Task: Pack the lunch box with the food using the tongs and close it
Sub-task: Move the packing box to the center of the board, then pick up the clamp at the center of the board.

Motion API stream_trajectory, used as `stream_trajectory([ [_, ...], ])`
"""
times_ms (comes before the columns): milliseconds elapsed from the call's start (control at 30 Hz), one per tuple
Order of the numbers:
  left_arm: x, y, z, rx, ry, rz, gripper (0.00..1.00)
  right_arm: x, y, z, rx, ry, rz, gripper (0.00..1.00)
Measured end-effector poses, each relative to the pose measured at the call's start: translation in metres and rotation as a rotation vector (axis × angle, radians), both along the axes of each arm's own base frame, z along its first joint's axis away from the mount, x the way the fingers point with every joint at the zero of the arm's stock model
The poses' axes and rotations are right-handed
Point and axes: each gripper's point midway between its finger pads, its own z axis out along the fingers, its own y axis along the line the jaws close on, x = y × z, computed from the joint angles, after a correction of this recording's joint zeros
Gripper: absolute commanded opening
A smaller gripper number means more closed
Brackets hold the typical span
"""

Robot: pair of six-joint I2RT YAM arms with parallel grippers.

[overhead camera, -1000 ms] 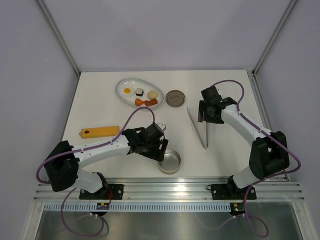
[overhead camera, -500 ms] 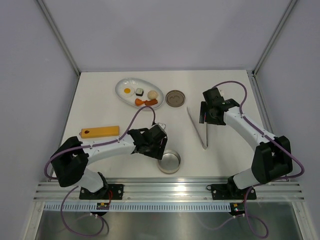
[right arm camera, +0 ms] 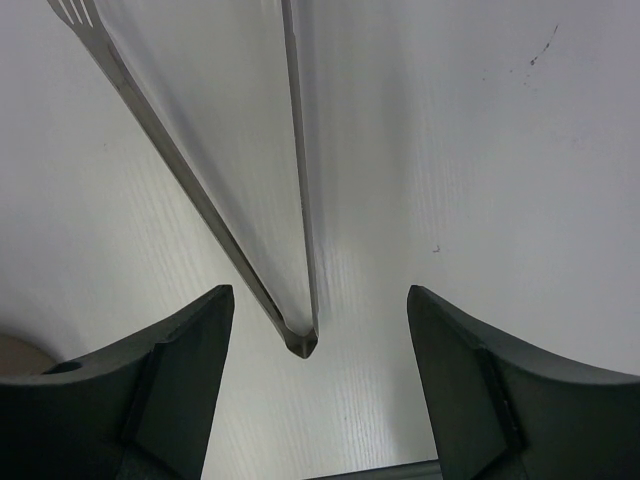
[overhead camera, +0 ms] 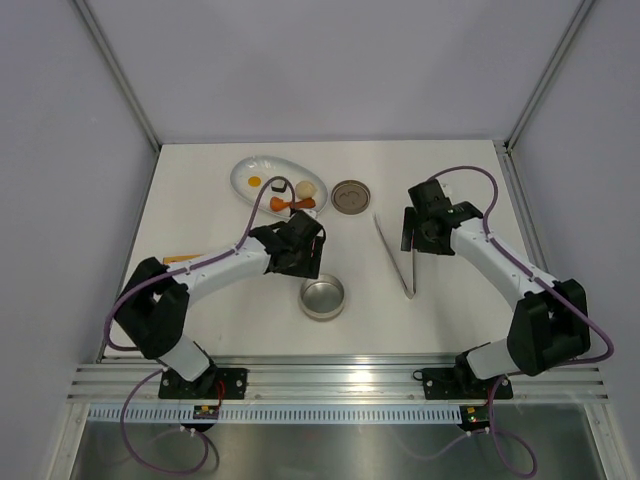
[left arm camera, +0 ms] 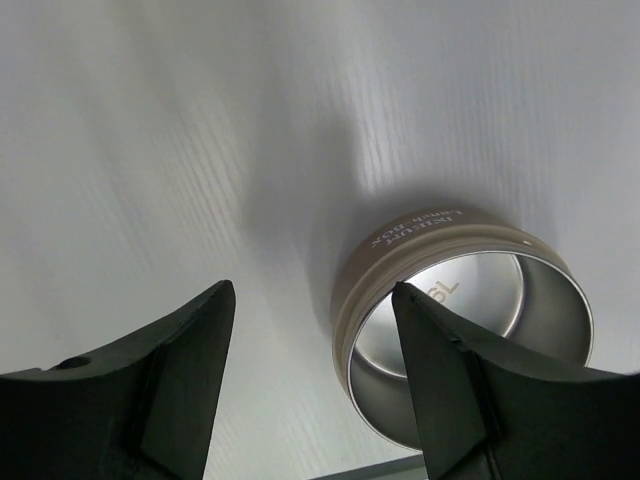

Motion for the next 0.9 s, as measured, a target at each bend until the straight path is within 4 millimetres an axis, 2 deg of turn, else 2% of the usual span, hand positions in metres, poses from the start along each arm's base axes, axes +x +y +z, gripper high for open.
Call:
stream_trajectory([
  [233,0.066,0.006,0.005,0.032,-0.034,0.061,0.7,-0.008,-0.003,0.006,0.006,-0.008,-0.006,0.78],
  [367,0.083,0.004,0.022,0.024,-0.075,0.062,0.72,-0.012,-0.004,0.01,0.011,-0.016,-0.009,0.79],
  [400,0.083,0.003,0.027,0.015,-0.085,0.061,0.72,-0.013,-0.005,0.011,0.012,-0.018,-0.009,0.8],
  [500,0.078,0.005,0.046,-0.017,-0.117,0.059,0.74,-0.015,-0.005,0.012,0.019,-0.02,-0.01,0.97],
  [533,0.075,0.007,0.052,-0.027,-0.128,0.06,0.74,-0.015,-0.003,0.012,0.026,-0.019,-0.009,0.99],
  [700,0.055,0.022,0.09,-0.093,-0.191,0.081,0.75,-0.017,0.005,-0.004,0.057,0.024,0.016,1.0],
  [900,0.034,0.038,0.105,-0.103,-0.194,0.091,0.77,-0.017,0.019,-0.043,0.078,0.15,0.072,0.99],
])
